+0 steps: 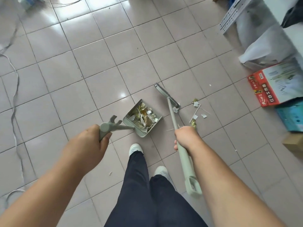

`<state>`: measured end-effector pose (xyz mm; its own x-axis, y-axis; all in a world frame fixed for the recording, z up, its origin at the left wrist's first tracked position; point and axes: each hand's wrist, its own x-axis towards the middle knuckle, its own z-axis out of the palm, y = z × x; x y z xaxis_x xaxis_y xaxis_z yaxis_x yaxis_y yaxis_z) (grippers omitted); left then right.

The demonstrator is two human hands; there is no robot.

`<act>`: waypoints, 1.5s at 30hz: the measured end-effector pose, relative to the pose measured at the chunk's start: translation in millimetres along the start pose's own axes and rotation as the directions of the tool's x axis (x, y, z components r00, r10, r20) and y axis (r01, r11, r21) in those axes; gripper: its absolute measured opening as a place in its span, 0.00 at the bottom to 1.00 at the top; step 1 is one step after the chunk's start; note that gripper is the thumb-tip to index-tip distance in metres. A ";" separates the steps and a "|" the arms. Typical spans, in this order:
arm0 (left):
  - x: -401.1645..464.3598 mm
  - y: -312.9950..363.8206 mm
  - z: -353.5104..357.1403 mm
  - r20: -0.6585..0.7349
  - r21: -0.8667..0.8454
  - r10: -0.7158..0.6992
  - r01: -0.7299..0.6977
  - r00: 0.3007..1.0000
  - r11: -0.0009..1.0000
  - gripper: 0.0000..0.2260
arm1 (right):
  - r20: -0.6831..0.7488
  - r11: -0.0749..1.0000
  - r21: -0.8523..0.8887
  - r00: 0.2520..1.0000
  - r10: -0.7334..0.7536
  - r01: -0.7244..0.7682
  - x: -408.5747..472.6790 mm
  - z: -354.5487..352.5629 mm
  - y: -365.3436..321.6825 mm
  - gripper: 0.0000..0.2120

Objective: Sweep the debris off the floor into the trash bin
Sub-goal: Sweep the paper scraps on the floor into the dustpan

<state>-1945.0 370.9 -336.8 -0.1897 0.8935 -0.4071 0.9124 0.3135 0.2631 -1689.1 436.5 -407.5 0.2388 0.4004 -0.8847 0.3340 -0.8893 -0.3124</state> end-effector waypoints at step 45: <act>-47.5 62.5 34.6 0.177 0.186 0.221 -0.254 0.959 0.949 0.14 | 0.018 0.972 0.138 0.982 0.190 -0.191 -13.0 -71.0 132.9 0.07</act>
<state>-1866.4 336.9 -331.2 0.0843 0.8693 -0.4870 0.9817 0.0113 0.1901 -1583.1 328.8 -412.9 0.2818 0.2201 -0.9339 0.1529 -0.9712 -0.1828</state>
